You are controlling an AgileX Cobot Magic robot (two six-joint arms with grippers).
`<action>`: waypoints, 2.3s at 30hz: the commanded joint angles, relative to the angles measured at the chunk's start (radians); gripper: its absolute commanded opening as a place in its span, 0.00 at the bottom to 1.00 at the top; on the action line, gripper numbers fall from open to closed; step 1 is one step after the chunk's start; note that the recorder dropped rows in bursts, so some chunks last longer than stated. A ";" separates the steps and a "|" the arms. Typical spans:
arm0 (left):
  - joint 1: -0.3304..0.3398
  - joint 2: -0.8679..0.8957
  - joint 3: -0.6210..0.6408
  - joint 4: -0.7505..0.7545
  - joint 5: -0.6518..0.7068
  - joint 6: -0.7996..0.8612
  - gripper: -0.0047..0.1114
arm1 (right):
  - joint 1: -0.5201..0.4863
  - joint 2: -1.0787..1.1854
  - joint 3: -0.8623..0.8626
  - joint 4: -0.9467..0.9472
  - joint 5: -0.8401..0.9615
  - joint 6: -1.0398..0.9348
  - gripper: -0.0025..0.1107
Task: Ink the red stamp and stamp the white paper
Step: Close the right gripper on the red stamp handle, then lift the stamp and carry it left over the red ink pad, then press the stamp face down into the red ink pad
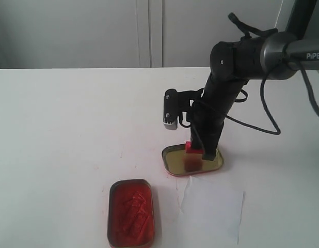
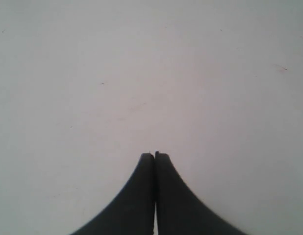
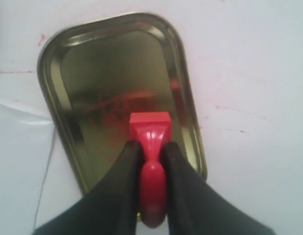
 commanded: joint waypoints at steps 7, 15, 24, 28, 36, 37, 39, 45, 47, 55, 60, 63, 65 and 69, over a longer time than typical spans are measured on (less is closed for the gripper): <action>0.001 -0.003 0.010 0.000 0.016 -0.002 0.04 | 0.002 -0.112 -0.005 0.008 0.039 0.300 0.02; 0.001 -0.003 0.010 0.000 0.016 -0.002 0.04 | 0.055 -0.176 -0.005 0.022 0.104 0.531 0.02; 0.001 -0.003 0.010 0.000 0.016 -0.002 0.04 | 0.228 -0.185 -0.005 0.020 0.138 0.737 0.02; 0.001 -0.003 0.010 0.000 0.016 -0.002 0.04 | 0.294 -0.185 -0.005 0.018 0.145 0.801 0.02; 0.001 -0.003 0.010 0.000 0.016 -0.002 0.04 | 0.376 -0.154 -0.005 0.015 0.147 0.902 0.02; 0.001 -0.003 0.010 0.000 0.016 -0.002 0.04 | 0.386 -0.146 -0.005 0.013 0.147 0.913 0.02; 0.001 -0.003 0.010 0.000 0.016 -0.002 0.04 | 0.403 -0.132 -0.005 0.011 0.141 0.936 0.02; 0.001 -0.003 0.010 0.000 0.016 -0.002 0.04 | 0.426 -0.082 -0.005 0.002 0.097 1.011 0.02; 0.001 -0.003 0.010 0.000 0.016 -0.002 0.04 | 0.426 -0.064 -0.005 0.002 0.086 1.029 0.02; 0.001 -0.003 0.010 0.000 0.016 -0.002 0.04 | 0.426 -0.039 -0.005 -0.010 0.049 1.051 0.02; 0.001 -0.003 0.010 0.000 0.016 -0.002 0.04 | 0.426 -0.018 -0.005 -0.009 0.044 1.051 0.02; 0.001 -0.003 0.010 0.000 0.016 -0.002 0.04 | 0.426 -0.004 -0.005 -0.011 0.038 1.054 0.02; 0.001 -0.003 0.010 0.000 0.016 -0.002 0.04 | 0.426 0.002 -0.005 -0.011 0.031 1.054 0.02; 0.001 -0.003 0.010 0.000 0.016 -0.002 0.04 | 0.426 0.004 -0.005 -0.021 0.010 1.073 0.02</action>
